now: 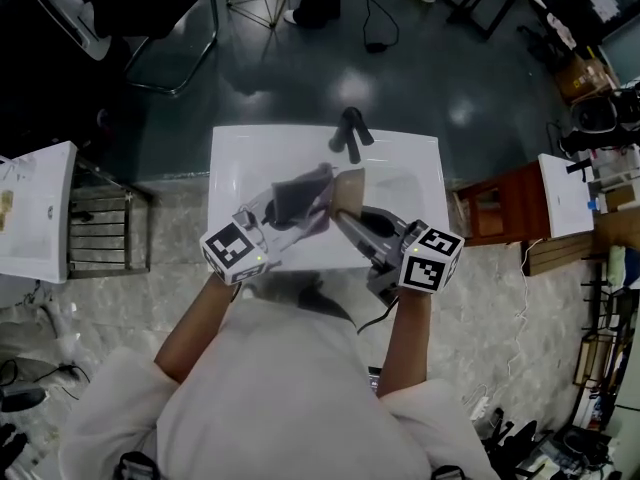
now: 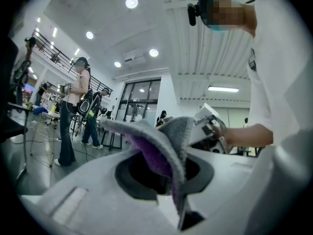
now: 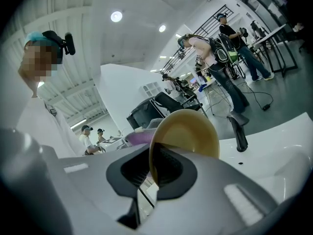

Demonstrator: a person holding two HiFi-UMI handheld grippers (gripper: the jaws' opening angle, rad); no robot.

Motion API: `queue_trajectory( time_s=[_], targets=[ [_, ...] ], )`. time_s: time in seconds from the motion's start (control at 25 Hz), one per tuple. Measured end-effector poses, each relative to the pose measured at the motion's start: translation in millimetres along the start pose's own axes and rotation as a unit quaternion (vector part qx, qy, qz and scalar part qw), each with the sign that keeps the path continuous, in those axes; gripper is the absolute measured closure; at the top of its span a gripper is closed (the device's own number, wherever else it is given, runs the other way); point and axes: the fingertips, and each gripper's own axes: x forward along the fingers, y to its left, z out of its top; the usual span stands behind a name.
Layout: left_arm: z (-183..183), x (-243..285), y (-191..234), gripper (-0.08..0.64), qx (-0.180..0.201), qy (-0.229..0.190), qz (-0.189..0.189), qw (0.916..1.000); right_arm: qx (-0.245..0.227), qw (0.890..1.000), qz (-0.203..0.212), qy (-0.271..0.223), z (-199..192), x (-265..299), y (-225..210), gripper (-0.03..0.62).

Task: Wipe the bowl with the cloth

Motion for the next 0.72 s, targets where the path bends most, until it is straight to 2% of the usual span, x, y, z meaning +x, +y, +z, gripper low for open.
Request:
queue_trajectory(
  time_s=[0.2, 0.36, 0.56, 0.72],
  targets=[
    [7.9, 0.8, 6.5, 0.494, -0.027, -0.028, 0.001, 0.9992, -0.007, 1.0, 0.002, 0.007, 5.9, 0.1, -13.7, 0.58],
    [19.1, 0.1, 16.1, 0.494, -0.048, -0.058, 0.014, 0.9971, -0.034, 0.997, -0.049, 0.056, -0.2, -3.2, -42.1, 0.58],
    [23.5, -4.5, 35.0, 0.494, -0.024, -0.042, 0.056, 0.9973, -0.057, 0.992, -0.09, 0.074, 4.4, -11.5, -69.8, 0.579],
    [29.4, -9.6, 49.5, 0.494, -0.011, -0.036, 0.088, 0.9954, -0.099, 0.982, -0.136, 0.085, 18.8, -23.7, -88.4, 0.58]
  ],
)
